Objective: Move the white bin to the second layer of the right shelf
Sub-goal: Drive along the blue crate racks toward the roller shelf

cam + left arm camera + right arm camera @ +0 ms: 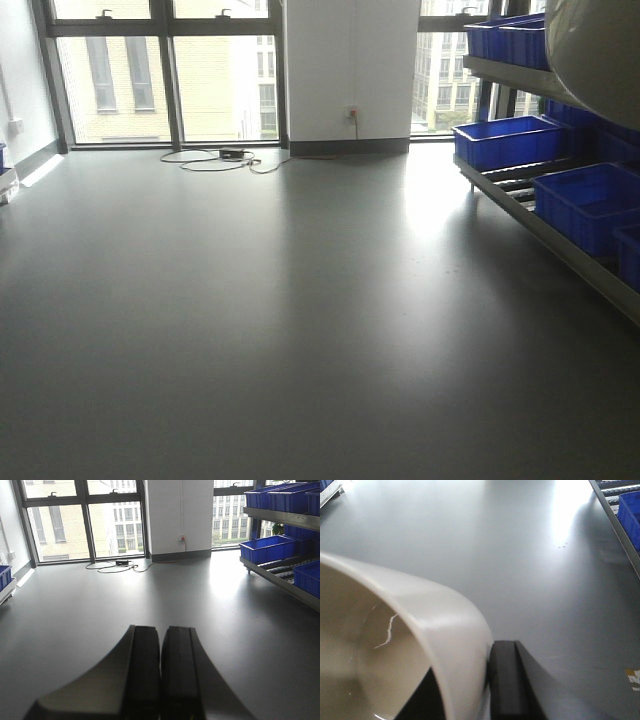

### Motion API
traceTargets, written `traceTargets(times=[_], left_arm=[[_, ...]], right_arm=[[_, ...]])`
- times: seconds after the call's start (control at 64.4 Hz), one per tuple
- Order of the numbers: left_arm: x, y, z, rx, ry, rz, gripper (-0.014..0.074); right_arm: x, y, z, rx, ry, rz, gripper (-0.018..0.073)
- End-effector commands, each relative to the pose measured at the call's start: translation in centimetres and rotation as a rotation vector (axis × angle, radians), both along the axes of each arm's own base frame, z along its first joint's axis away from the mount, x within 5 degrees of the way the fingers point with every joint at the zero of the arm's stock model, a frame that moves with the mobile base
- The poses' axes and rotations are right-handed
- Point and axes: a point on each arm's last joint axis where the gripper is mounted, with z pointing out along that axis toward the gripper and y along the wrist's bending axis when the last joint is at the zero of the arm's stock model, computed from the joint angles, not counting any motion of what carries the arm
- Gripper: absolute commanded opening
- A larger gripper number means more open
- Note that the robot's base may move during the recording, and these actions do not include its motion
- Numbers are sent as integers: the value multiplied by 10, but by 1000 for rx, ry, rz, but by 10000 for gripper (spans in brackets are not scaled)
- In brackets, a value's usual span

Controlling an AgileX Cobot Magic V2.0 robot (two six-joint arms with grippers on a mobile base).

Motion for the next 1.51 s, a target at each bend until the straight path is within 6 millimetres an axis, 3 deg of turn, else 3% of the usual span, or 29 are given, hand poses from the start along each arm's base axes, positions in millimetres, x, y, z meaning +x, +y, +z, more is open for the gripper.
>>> traceTargets(times=[0.0,1.49], left_arm=[[0,0,-4,-17,-60,3,85],[0,0,-4,-17,-60,3,85]], right_arm=[[2,0,18,24,-119,-2,49],[2,0,18,24,-118,-2,49]])
